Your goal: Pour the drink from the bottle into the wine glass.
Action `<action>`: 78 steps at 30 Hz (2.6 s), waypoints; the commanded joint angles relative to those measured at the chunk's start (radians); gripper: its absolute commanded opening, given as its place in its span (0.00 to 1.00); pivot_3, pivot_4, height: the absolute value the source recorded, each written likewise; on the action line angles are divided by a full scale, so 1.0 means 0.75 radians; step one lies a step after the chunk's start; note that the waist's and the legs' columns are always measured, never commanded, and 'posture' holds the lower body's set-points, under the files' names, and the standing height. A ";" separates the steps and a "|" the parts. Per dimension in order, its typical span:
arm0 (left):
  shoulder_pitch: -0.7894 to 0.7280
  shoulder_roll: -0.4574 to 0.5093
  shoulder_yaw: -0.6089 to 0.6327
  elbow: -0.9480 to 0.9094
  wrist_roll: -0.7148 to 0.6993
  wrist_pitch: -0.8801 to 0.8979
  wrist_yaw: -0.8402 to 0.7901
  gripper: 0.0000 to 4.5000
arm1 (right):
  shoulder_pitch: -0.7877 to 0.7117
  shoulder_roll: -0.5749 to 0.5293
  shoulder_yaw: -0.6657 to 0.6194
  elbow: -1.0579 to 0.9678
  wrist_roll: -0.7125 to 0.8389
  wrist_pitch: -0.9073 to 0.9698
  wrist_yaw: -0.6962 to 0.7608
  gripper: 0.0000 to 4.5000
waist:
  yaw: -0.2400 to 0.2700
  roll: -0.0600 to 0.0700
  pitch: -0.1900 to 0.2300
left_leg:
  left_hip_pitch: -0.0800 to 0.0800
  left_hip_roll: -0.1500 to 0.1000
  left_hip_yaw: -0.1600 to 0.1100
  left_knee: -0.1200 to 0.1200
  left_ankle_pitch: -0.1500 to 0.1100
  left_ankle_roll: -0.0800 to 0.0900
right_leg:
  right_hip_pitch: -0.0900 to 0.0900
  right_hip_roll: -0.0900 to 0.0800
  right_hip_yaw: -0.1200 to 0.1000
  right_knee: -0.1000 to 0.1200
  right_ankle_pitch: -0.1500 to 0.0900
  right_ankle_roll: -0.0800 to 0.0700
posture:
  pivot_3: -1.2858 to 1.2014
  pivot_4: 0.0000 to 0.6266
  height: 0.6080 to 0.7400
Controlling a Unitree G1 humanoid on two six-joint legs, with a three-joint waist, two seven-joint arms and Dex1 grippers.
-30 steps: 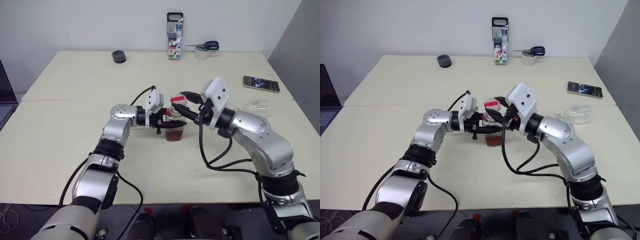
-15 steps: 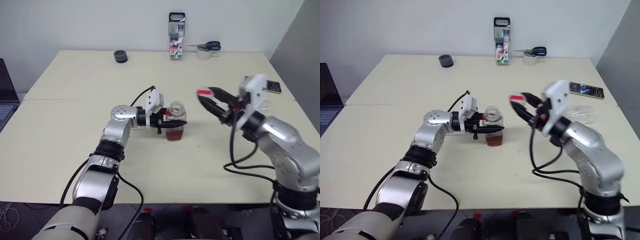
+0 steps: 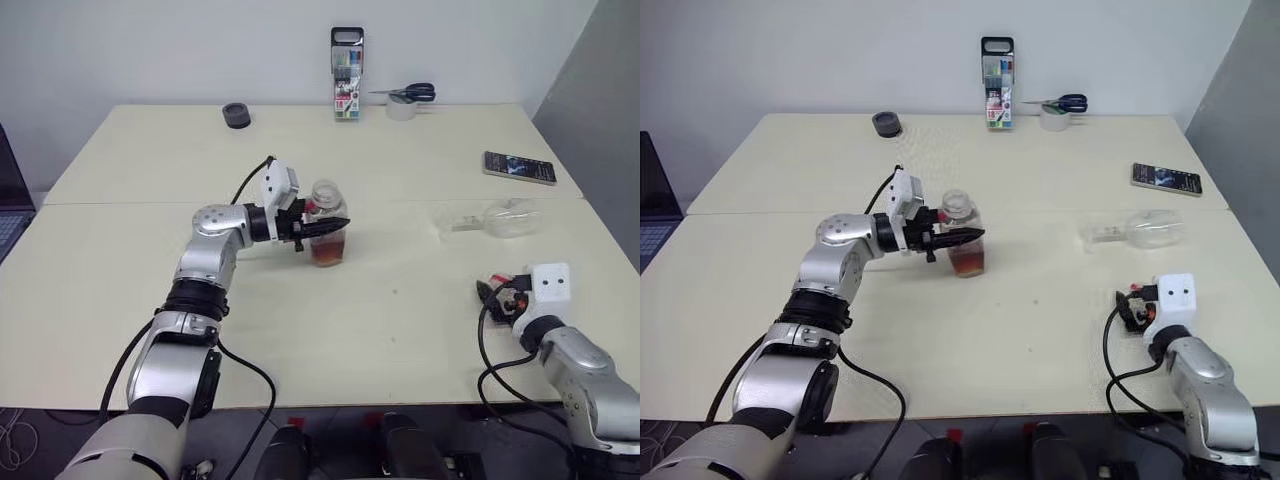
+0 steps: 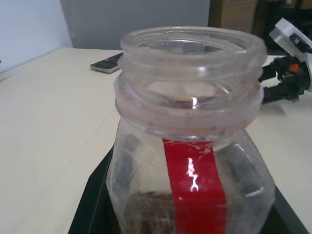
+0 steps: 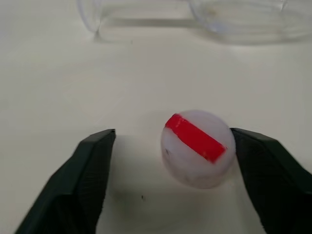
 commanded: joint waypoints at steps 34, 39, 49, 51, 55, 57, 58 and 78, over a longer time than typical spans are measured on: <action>0.277 0.223 0.404 -0.138 0.010 0.178 0.959 0.45 | -0.761 -0.063 0.662 -0.101 0.095 -0.001 0.542 1.00 | 0.019 -0.002 -0.001 | -0.001 0.000 -0.004 0.001 0.003 -0.006 | 0.001 -0.003 -0.005 -0.004 0.000 0.000 | 0.52 0.24 1.00; 0.299 0.213 0.385 -0.148 0.016 0.144 0.943 0.81 | -0.757 -0.049 0.655 -0.116 0.091 0.011 0.538 1.00 | 0.019 -0.002 -0.001 | 0.000 0.000 -0.004 0.001 0.003 -0.006 | 0.001 -0.003 -0.004 -0.003 0.000 0.000 | 0.52 0.24 1.00; 0.328 0.205 0.375 -0.130 0.031 0.094 0.954 0.99 | -0.743 -0.033 0.648 -0.149 0.093 0.025 0.528 1.00 | 0.014 -0.002 -0.001 | 0.000 0.000 -0.004 0.000 0.003 -0.005 | 0.001 -0.003 -0.005 -0.004 0.000 0.000 | 0.52 0.24 1.00; 0.332 0.205 0.376 -0.119 0.041 0.071 0.963 0.99 | -0.741 -0.032 0.648 -0.151 0.093 0.026 0.529 1.00 | 0.014 -0.002 -0.001 | 0.000 0.000 -0.004 0.000 0.003 -0.005 | 0.001 -0.003 -0.005 -0.004 0.000 0.000 | 0.52 0.24 1.00; 0.362 0.201 0.385 -0.095 0.055 0.007 0.976 0.99 | -0.724 -0.030 0.650 -0.151 0.092 0.018 0.531 1.00 | 0.014 -0.002 -0.001 | 0.000 0.000 -0.004 0.000 0.003 -0.005 | 0.001 -0.003 -0.005 -0.004 0.000 0.000 | 0.52 0.24 1.00; 0.380 0.199 0.391 -0.087 0.053 -0.022 0.976 0.99 | -0.711 -0.024 0.653 -0.148 0.081 0.003 0.523 1.00 | 0.014 -0.002 -0.001 | 0.000 0.000 -0.004 0.000 0.003 -0.005 | 0.001 -0.003 -0.005 -0.004 0.000 0.000 | 0.52 0.24 1.00; 0.391 0.198 0.392 -0.079 0.055 -0.041 0.980 0.99 | -0.701 -0.018 0.655 -0.140 0.067 -0.013 0.511 1.00 | 0.014 -0.002 -0.001 | 0.000 0.000 -0.004 0.000 0.003 -0.005 | 0.001 -0.003 -0.004 -0.004 0.000 0.000 | 0.52 0.24 1.00; 1.049 0.316 0.281 -0.815 -0.066 -0.011 0.621 0.99 | -0.163 0.057 0.271 -0.414 0.144 0.093 0.260 1.00 | 0.028 -0.002 -0.001 | 0.001 0.003 -0.004 -0.002 0.000 -0.001 | 0.002 -0.004 -0.003 -0.005 0.000 0.000 | 0.52 0.24 1.00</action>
